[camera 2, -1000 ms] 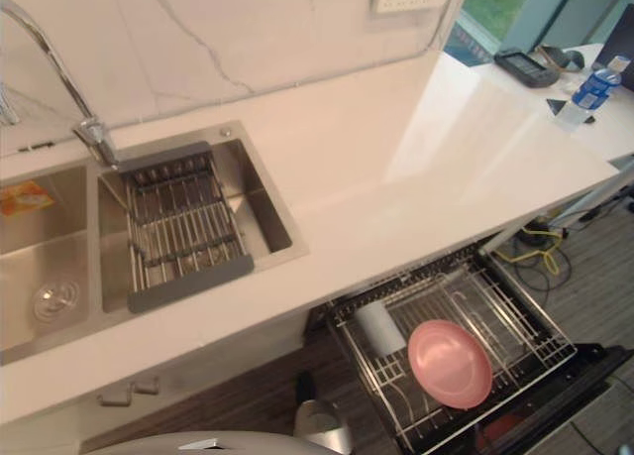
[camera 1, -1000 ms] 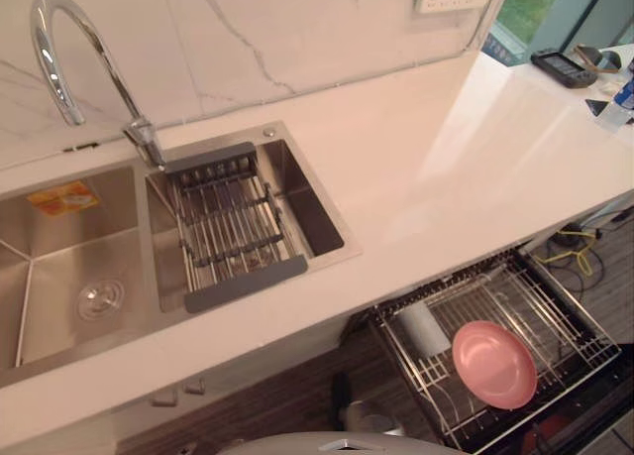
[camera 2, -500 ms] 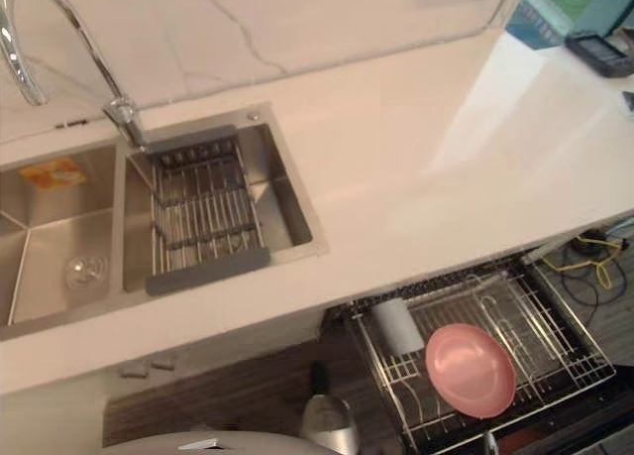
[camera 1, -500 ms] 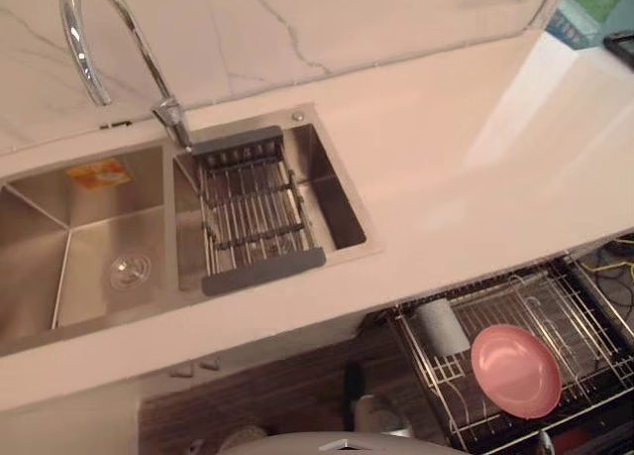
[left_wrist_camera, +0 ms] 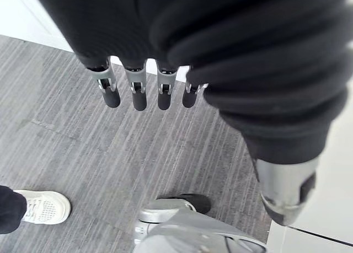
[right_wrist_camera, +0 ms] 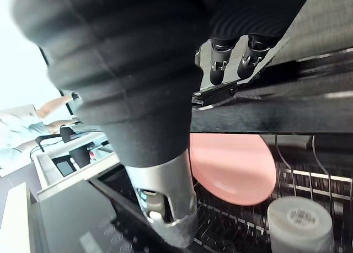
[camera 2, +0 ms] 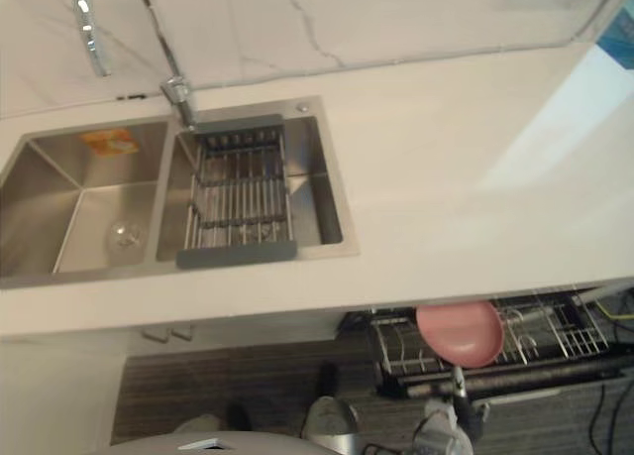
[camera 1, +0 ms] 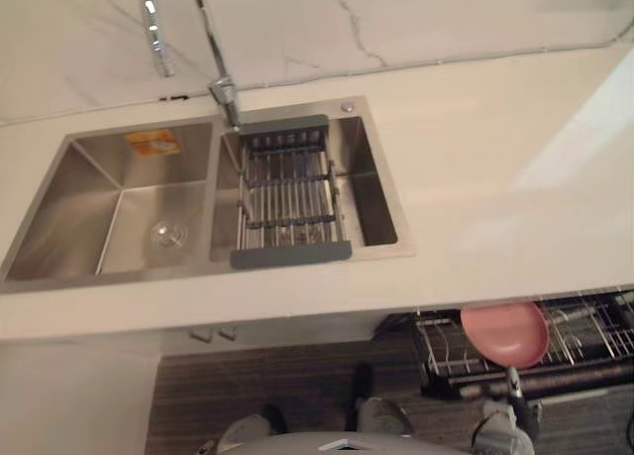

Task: Walk over to the sink, pick up the cup, carry it to the dishwasher, place the cup inside the dishwasher, then close the dishwasher door

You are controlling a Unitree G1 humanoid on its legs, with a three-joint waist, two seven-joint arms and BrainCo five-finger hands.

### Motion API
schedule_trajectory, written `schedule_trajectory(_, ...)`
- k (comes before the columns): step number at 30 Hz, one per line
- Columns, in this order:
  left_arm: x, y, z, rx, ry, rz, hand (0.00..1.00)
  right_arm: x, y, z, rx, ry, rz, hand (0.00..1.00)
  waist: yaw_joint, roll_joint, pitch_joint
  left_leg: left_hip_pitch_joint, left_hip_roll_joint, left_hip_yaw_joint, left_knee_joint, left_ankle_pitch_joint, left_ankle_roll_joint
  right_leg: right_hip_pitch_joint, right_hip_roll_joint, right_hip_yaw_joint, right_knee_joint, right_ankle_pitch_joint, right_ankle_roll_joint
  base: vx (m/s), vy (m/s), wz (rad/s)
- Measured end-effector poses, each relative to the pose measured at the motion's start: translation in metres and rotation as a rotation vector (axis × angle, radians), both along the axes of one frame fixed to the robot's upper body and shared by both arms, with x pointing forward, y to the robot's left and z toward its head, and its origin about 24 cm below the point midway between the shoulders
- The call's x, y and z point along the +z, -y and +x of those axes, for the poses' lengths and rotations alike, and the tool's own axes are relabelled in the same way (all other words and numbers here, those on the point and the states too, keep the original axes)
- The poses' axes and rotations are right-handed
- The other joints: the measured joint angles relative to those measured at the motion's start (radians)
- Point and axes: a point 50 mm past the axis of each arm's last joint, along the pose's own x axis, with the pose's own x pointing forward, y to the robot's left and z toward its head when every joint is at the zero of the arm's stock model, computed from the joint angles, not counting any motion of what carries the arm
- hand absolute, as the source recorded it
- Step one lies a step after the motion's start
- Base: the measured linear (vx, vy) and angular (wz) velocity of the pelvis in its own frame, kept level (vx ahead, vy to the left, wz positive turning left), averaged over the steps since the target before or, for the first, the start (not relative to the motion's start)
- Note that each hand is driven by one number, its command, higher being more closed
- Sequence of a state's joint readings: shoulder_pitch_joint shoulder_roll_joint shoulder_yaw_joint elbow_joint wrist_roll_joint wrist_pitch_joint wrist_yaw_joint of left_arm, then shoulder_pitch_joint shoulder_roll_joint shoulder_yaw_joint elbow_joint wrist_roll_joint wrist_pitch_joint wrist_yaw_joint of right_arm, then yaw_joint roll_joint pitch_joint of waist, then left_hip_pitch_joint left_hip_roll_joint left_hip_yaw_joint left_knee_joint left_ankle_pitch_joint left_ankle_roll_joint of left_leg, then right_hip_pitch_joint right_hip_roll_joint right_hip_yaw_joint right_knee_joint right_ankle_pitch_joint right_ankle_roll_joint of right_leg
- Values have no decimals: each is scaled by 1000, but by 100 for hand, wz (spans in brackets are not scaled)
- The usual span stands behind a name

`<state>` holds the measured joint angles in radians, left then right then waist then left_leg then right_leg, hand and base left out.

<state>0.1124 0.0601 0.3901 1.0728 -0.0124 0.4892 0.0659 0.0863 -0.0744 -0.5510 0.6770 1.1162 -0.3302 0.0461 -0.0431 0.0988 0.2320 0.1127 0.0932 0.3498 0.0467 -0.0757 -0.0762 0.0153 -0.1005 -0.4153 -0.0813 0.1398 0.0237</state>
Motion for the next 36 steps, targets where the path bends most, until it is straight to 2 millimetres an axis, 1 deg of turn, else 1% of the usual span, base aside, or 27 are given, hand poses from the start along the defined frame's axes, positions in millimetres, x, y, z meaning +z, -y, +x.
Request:
schedule_trajectory(1, 0, 0, -1, -3, 0, -8, 0, 3, 1, 6, 4, 38, -3, 0, 5, 6, 1, -6, 2, -10, -3, -13, -1, 0, 1, -11, 0, 1, 0, -142, 9, 40)
schedule_trajectory(3, 0, 0, -2, -21, -6, -6, 0, 18, 4, 30, 3, 162, -2, 0, 31, 19, 5, -27, 2, -40, -1, -10, -10, 0, -2, -35, 1, 2, -1, -112, -2, 38)
schedule_trajectory(4, 0, 0, -3, -23, -4, -5, 0, 22, 6, 37, -1, 190, 4, 0, 34, 24, 7, -30, 2, -49, -3, -6, -15, 1, -3, -39, 1, 2, -2, -79, -8, 40)
schedule_trajectory(6, -1, 0, -4, -31, 3, 3, 0, 37, 11, 60, -27, 300, 30, 0, 37, 49, 14, -42, 2, -70, -29, 1, -27, -7, -6, -70, 1, 3, -4, -66, -28, 41)
schedule_trajectory(8, -1, 0, -7, -29, 3, 7, 0, 39, 6, 62, -54, 369, 37, 0, 35, 57, 12, -61, 7, -83, -35, 1, -28, -18, -3, -97, 1, 2, -5, -13, -68, 32)
schedule_trajectory(9, -1, 1, -9, -26, 3, 6, 0, 45, 3, 65, -84, 430, 50, 0, 36, 67, 11, -67, 15, -87, -34, 2, -30, -21, 4, -109, 1, 2, -6, 4, -86, 20)
schedule_trajectory(12, -2, 9, -8, -14, 28, -5, 0, 43, -7, 66, -131, 476, 101, 0, 39, 71, 8, -69, 39, -80, -31, 7, -35, -17, 22, -146, 1, -5, -17, 23, -65, 5)
schedule_trajectory(13, -3, 15, -5, -12, 44, -17, 0, 43, -10, 64, -132, 478, 102, 0, 43, 75, 5, -70, 48, -72, -31, 13, -26, -17, 29, -150, 2, -9, -21, 30, -59, 1)
schedule_trajectory(14, -4, 19, -4, -11, 51, -24, 0, 41, -12, 62, -120, 456, 96, 0, 43, 73, 3, -71, 53, -69, -31, 17, -21, -18, 32, -155, 5, -12, -26, 30, -27, 12)
schedule_trajectory(15, -4, 25, -3, -6, 55, -34, 0, 37, -13, 54, -66, 351, 50, 0, 43, 70, -3, -71, 64, -49, -29, 23, -10, -18, 32, -173, 18, -20, -38, 56, -19, 29)
schedule_trajectory(16, -5, 29, -3, 6, 55, -46, 0, 31, -14, 42, -15, 230, 2, 0, 43, 66, -17, -71, 77, -33, -29, 33, 6, -19, 32, -183, 36, -36, -55, 64, -8, 32)
schedule_trajectory(17, -5, 29, -5, 22, 49, -53, 0, 27, -16, 36, 20, 150, -28, 0, 43, 62, -24, -70, 83, -22, -29, 37, 14, -19, 31, -192, 45, -44, -56, 82, -8, 32)
schedule_trajectory(18, -4, 28, -8, 44, 40, -84, 0, 17, -23, 25, 96, -20, -66, 0, 42, 50, -37, -62, 97, 2, -29, 45, 29, -19, 30, -199, 72, -66, -55, 69, -4, 20)
schedule_trajectory(19, -4, 28, -9, 51, 39, -97, 0, 10, -27, 19, 130, -101, -70, 0, 43, 42, -42, -57, 102, 10, -29, 51, 37, -19, 29, -200, 86, -76, -53, 78, -4, 23)
schedule_trajectory(20, -4, 29, -13, 79, 38, -117, 0, -9, -35, 2, 189, -268, -51, 0, 44, 30, -59, -54, 110, 10, -28, 62, 48, -21, 26, -207, 114, -98, -52, 83, 17, 20)
schedule_trajectory(21, -4, 28, -15, 109, 43, -125, 0, -25, -44, -13, 234, -396, -26, 0, 47, 22, -68, -43, 112, 9, -31, 68, 50, -20, 18, -211, 140, -118, -47, 66, 15, 20)
schedule_trajectory(22, -4, 28, -16, 119, 46, -128, 0, -31, -46, -20, 257, -454, -22, 0, 47, 21, -69, -38, 113, 9, -33, 70, 46, -17, 15, -213, 151, -126, -45, 65, 31, 12)
schedule_trajectory(24, -4, 29, -13, 148, 64, -141, 0, -49, -58, -47, 321, -643, 15, 0, 41, 20, -71, -31, 109, 10, -33, 68, 36, -19, 0, -214, 179, -139, -36, 62, 72, 5)
schedule_trajectory(25, -4, 30, -13, 157, 67, -145, 0, -52, -59, -53, 322, -678, 24, 0, 40, 20, -70, -29, 107, 10, -33, 66, 32, -19, -2, -212, 181, -140, -34, 64, 103, -3)
schedule_trajectory(27, -4, 28, -12, 189, 80, -156, 0, -62, -62, -78, 308, -784, 75, 0, 39, 11, -74, -22, 104, 16, -33, 60, 7, -19, -5, -201, 183, -139, -28, 55, 93, -7)
schedule_trajectory(28, -4, 27, -11, 192, 86, -154, 0, -63, -63, -82, 306, -802, 86, 0, 36, 6, -75, -21, 104, 17, -33, 60, 0, -19, -5, -200, 182, -138, -26, 53, 80, -7)
schedule_trajectory(30, -3, 20, -7, 202, 126, -149, 0, -67, -66, -93, 298, -831, 115, 0, 31, -22, -79, -13, 103, 30, -34, 55, -11, -19, -3, -186, 181, -135, -22, 56, 65, -15)
schedule_trajectory(33, -2, 14, -1, 212, 188, -165, 0, -68, -71, -89, 325, -792, 125, 0, 32, -47, -87, 9, 100, 48, -35, 49, -24, -15, 0, -159, 172, -128, -19, 52, 80, -25)
schedule_trajectory(34, -2, 13, 0, 217, 200, -173, 0, -68, -71, -87, 338, -780, 120, 0, 34, -50, -88, 11, 98, 49, -38, 49, -25, -15, 0, -155, 167, -124, -18, 32, 77, -14)
schedule_trajectory(35, -1, 12, 3, 212, 212, -181, 0, -67, -72, -82, 361, -756, 113, 0, 35, -53, -90, 12, 95, 54, -43, 49, -25, -15, 1, -149, 158, -115, -16, 13, 61, -14)
schedule_trajectory(36, 0, 12, 7, 212, 234, -200, 0, -66, -73, -73, 400, -718, 96, 0, 36, -56, -90, 12, 89, 59, -49, 51, -27, -15, 3, -144, 141, -100, -15, 11, 82, -11)
